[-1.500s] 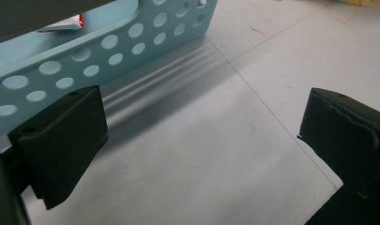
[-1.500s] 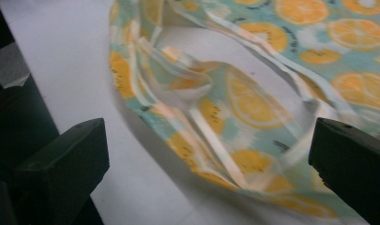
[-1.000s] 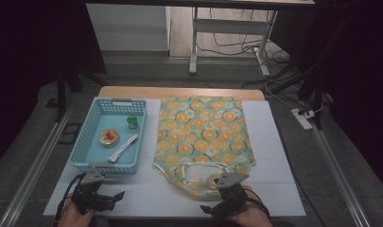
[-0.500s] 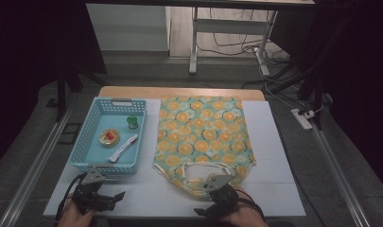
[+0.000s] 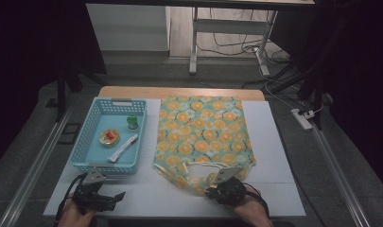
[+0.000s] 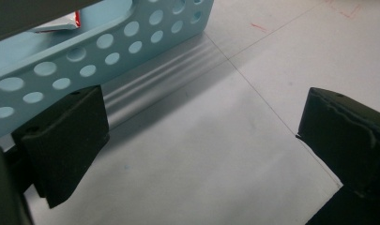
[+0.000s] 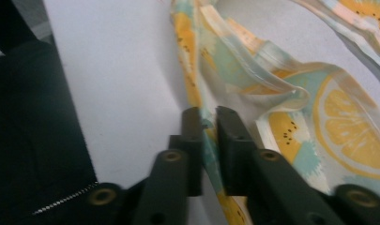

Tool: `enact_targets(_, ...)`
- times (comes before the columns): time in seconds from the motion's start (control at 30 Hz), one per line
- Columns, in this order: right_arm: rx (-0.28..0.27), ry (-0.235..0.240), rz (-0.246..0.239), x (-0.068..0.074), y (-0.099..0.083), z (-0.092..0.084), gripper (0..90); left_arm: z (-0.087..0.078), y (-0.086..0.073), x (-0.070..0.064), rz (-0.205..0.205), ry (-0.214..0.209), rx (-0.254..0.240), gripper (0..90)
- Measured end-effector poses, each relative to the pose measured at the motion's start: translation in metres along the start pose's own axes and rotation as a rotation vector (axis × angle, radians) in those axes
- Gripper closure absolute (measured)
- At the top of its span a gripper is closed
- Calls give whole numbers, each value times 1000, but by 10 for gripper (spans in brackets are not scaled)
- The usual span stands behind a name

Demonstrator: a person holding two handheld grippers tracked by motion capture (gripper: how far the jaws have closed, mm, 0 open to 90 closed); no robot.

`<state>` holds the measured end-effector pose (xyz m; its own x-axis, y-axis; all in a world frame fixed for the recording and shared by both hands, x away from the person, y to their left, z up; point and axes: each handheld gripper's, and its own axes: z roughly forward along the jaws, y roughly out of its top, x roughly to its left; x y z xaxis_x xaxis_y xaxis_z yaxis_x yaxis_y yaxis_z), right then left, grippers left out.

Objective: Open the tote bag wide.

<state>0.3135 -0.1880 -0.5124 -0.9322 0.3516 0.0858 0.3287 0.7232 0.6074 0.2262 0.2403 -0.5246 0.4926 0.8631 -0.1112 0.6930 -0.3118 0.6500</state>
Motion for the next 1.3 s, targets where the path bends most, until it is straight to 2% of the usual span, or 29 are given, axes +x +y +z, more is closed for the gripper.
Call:
enact_targets(0.13,-9,10,-24,0,5,-5,872,0,0,0,0,0,0,23)
enact_targets(0.27,-44,23,-39,-1,12,-13,879,0,0,0,-4,-3,-2,23)
enact_targets(0.3,-64,26,-55,0,16,-17,881,0,0,1,-4,-3,-2,23)
enact_targets(0.4,-76,23,-60,0,21,-21,882,0,0,1,-6,-4,-3,24)
enact_targets(0.53,-101,20,-36,-9,29,-24,883,0,0,1,-7,-4,-3,24)
enact_targets(0.8,-97,17,-5,-23,40,-20,884,0,0,1,-9,-5,-1,26)
enact_targets(1.0,-106,-2,3,-34,49,-22,884,0,0,1,-9,-5,-1,27)
enact_targets(1.13,-88,-11,-19,-42,53,-23,885,0,0,1,-10,-6,0,27)
enact_targets(1.3,-100,-28,-1,-53,57,-23,889,0,0,2,-13,-5,-2,27)
